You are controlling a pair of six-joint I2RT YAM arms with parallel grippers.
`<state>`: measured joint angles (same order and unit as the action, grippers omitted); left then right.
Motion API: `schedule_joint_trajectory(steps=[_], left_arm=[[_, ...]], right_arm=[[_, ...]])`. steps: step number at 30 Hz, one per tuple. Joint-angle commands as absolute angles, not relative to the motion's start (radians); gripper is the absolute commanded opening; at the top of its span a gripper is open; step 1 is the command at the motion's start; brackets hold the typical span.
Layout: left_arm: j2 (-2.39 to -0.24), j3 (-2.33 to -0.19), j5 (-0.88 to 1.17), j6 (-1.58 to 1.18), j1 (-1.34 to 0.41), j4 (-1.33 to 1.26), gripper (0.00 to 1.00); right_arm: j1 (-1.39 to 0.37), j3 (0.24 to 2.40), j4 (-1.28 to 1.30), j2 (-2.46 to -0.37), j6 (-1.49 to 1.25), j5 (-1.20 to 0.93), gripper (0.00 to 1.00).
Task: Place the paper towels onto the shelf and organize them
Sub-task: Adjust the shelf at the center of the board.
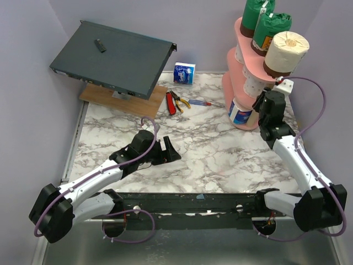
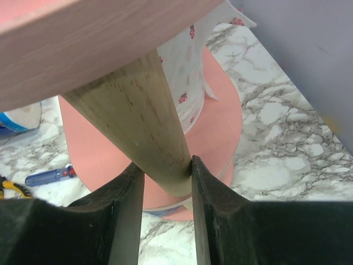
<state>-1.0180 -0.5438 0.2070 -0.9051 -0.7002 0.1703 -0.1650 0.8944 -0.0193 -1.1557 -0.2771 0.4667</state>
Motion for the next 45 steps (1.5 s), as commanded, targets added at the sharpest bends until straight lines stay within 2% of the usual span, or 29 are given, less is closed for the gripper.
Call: schedule_joint_trajectory(steps=[1, 14, 27, 29, 34, 36, 40, 45], left_arm=[[-1.032, -0.553, 0.225, -0.896, -0.696, 0.135, 0.83], [-1.061, -0.593, 0.282, -0.923, -0.736, 0.020, 0.83], [-1.232, -0.715, 0.245, -0.955, -0.813, 0.005, 0.83], [-1.266, -0.736, 0.249, -0.963, -0.814, -0.025, 0.83], [-1.371, -0.830, 0.261, -0.977, -0.813, -0.029, 0.83], [-1.412, -0.867, 0.268, -0.983, -0.813, -0.039, 0.83], [-1.494, -0.945, 0.276, -0.994, -0.804, -0.058, 0.82], [-1.605, -1.024, 0.304, -1.034, -0.767, -0.128, 0.80]], right_arm=[[-0.204, 0.936, 0.129, -1.099, -0.423, 0.459, 0.00], [-0.291, 0.850, 0.237, -1.017, -0.541, 0.463, 0.01], [-0.342, 0.804, 0.292, -0.952, -0.578, 0.471, 0.01], [-0.342, 0.822, 0.316, -0.939, -0.587, 0.463, 0.06], [-0.342, 0.857, 0.385, -0.904, -0.591, 0.421, 0.43], [-0.342, 0.855, 0.402, -0.877, -0.590, 0.420, 0.54], [-0.341, 0.847, 0.441, -0.820, -0.595, 0.390, 0.63], [-0.342, 0.792, 0.455, -0.693, -0.627, 0.282, 0.62]])
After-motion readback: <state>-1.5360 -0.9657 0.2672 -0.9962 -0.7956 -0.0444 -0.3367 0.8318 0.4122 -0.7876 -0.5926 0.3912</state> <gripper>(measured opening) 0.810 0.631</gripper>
